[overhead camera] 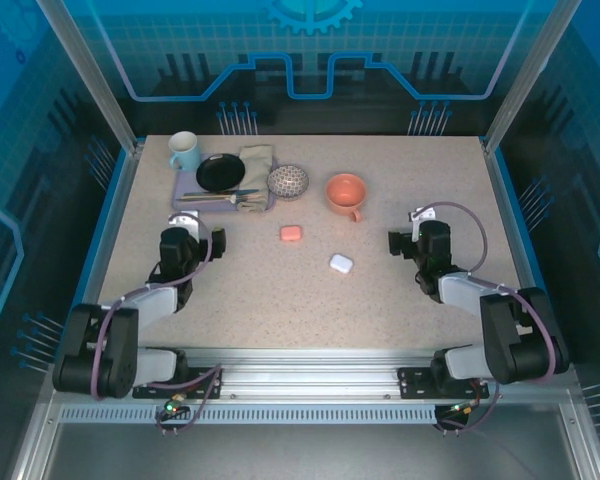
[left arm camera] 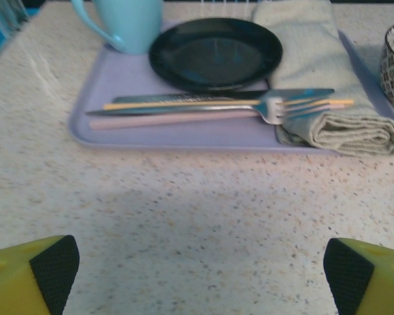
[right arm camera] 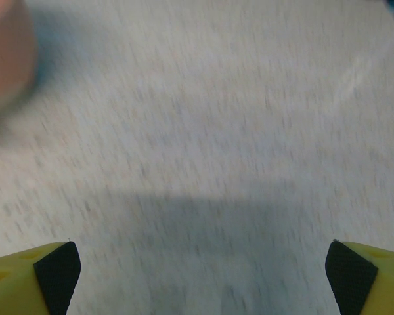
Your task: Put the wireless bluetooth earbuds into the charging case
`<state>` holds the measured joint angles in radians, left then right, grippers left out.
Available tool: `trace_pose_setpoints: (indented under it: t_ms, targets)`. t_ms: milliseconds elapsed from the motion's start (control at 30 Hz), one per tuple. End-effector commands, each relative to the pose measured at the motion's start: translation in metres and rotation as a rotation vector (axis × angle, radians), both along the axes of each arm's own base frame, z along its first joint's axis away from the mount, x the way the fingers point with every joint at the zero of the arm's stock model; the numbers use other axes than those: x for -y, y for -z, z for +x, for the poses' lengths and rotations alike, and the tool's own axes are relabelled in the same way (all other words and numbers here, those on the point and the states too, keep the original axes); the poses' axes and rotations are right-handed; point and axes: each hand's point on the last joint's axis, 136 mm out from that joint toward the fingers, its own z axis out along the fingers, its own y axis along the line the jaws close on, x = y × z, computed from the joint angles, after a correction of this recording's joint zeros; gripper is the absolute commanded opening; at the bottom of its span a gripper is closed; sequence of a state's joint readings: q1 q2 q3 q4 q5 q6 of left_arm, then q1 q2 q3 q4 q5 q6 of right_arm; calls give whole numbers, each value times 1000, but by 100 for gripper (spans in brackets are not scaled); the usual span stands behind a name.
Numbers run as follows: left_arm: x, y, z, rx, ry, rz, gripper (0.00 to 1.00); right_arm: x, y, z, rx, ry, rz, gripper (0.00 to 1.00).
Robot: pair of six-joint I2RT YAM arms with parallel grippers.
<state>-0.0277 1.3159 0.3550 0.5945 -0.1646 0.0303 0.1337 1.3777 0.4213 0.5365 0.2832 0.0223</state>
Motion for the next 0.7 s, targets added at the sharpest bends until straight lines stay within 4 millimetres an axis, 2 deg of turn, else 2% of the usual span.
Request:
trace_pose_setpoints:
  t_ms: [0, 33, 100, 200, 300, 667]
  targets:
    - [16, -19, 16, 129, 92, -62, 99, -11, -12, 10, 178, -97, 26, 100]
    - [17, -14, 17, 131, 96, -61, 99, -14, -12, 15, 192, -112, 17, 100]
    - [19, -6, 20, 120, 105, -61, 99, -16, -5, 23, 108, -136, 41, 100]
    - [24, 7, 25, 62, 139, -58, 99, -9, -5, 24, 99, -130, 87, 100]
    - [14, 5, 33, 54, 90, -78, 99, -10, -4, 24, 93, -129, 77, 100]
    - [14, 5, 33, 51, 89, -79, 99, -11, -4, 25, 86, -134, 80, 100]
